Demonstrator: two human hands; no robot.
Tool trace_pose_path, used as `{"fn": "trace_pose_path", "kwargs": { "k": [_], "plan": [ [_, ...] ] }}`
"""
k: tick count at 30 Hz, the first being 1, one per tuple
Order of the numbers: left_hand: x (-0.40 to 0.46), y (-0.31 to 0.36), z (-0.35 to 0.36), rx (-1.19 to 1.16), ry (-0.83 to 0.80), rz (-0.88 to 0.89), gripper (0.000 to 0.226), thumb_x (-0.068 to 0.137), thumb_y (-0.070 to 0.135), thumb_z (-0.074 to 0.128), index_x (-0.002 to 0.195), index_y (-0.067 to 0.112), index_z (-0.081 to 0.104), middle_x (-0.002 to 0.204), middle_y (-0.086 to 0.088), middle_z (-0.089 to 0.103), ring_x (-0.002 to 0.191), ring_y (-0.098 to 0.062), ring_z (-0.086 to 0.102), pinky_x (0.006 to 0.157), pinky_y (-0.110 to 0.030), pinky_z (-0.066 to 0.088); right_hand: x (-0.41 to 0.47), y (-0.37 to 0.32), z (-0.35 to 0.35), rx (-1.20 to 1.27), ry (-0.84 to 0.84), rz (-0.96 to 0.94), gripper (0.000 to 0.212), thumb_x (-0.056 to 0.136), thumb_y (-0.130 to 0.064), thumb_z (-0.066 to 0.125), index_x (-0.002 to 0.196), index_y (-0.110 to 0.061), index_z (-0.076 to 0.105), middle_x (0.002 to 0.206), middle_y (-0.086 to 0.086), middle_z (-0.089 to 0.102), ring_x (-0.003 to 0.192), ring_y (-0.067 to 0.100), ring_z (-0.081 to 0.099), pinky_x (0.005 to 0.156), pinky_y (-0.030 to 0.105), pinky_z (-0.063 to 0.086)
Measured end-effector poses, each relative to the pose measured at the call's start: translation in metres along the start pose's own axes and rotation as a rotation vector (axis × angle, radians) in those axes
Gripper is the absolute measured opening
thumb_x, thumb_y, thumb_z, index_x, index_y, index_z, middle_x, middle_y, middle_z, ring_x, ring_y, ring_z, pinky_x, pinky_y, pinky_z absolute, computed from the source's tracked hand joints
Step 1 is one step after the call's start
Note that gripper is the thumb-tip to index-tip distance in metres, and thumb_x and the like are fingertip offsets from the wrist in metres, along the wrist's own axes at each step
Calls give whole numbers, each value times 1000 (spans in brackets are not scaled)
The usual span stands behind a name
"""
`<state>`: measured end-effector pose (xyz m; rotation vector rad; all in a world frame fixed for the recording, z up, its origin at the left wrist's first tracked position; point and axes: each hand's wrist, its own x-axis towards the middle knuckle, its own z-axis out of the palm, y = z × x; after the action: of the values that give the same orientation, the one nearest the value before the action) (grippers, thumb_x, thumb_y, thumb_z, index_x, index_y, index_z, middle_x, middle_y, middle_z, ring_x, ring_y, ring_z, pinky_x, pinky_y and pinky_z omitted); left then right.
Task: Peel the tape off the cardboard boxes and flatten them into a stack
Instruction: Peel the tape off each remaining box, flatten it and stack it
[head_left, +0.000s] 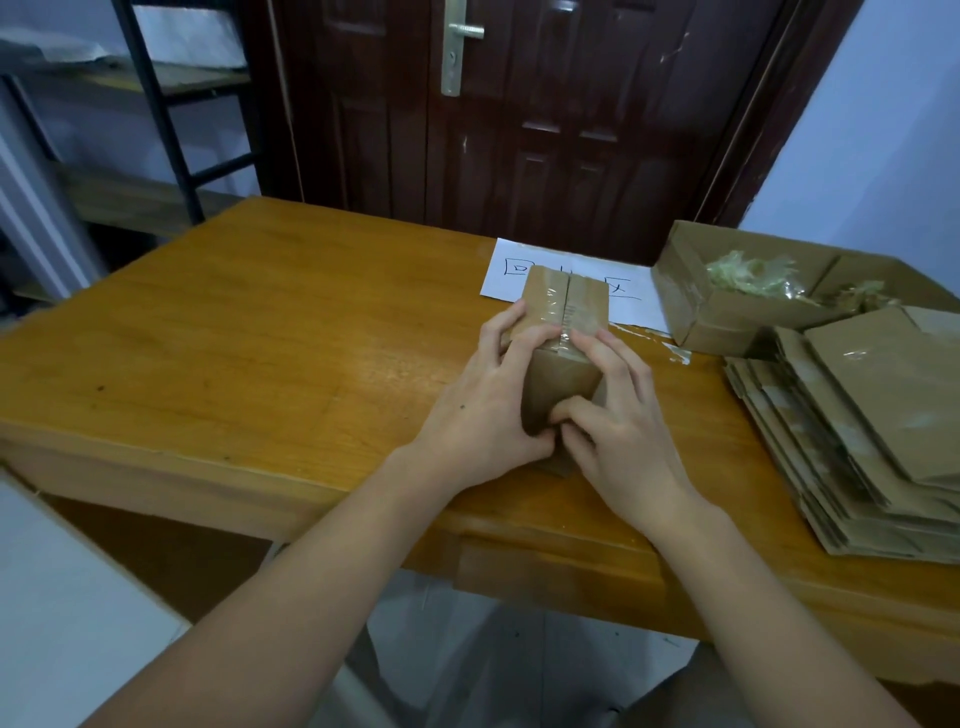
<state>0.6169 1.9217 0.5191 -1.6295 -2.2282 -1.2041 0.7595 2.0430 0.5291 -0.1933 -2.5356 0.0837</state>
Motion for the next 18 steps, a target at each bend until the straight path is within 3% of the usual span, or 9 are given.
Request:
{"fn": "trace_pose_path", "kwargs": {
  "k": [7, 10, 14, 18],
  "plan": [
    [1, -4, -1, 30, 0, 21, 99, 73, 23, 89, 148, 42, 28, 165, 8, 5, 125, -26, 56, 81, -30, 58, 1, 0, 6, 282, 121, 72, 6, 96, -13, 60, 95, -17, 65, 154, 3, 44, 151, 25, 24, 121, 32, 22],
    [1, -7, -2, 17, 2, 44, 93, 79, 24, 86, 149, 42, 28, 165, 7, 6, 127, -25, 55, 87, -27, 53, -3, 6, 3, 268, 104, 13, 14, 89, -13, 68, 100, -19, 62, 156, 0, 42, 153, 21, 22, 122, 23, 17],
    [0, -8, -3, -9, -3, 41, 84, 87, 29, 80, 150, 44, 27, 165, 10, 5, 133, -25, 50, 95, -31, 51, -1, 9, 2, 233, 76, 5, 30, 81, -9, 76, 107, -17, 64, 156, 2, 43, 153, 22, 22, 122, 23, 16],
    [0, -7, -1, -12, 1, 35, 81, 89, 32, 78, 150, 45, 27, 165, 11, 5, 135, -25, 49, 96, -29, 48, -1, 10, 4, 186, 95, -11, 25, 84, -10, 76, 106, -15, 68, 154, 4, 45, 152, 23, 24, 123, 23, 16]
  ]
}}
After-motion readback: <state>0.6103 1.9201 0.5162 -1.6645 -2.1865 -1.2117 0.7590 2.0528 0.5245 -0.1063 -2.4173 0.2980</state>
